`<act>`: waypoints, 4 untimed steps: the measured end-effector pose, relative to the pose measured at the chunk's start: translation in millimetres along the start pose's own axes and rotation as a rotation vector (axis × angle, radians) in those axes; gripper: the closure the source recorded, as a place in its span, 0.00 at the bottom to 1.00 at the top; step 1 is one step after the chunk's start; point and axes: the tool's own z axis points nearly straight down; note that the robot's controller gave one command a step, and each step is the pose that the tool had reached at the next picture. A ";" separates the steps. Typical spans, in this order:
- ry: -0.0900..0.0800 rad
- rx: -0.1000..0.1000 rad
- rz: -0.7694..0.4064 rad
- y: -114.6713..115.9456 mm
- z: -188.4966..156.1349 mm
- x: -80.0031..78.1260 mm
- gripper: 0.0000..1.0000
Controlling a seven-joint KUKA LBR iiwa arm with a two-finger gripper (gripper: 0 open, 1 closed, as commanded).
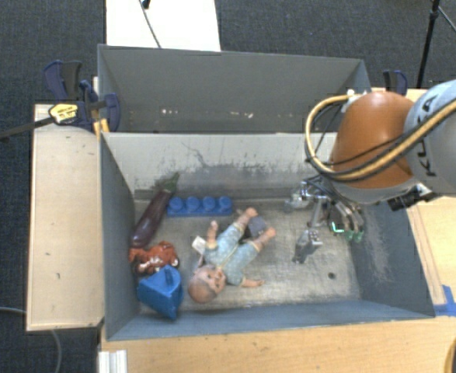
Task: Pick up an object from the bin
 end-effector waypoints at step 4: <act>-0.010 -0.001 -0.110 45.9 47.9 -17.8 0.00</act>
Offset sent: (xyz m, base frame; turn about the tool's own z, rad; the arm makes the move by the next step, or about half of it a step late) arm 0.0328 0.0572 -0.0620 -0.1471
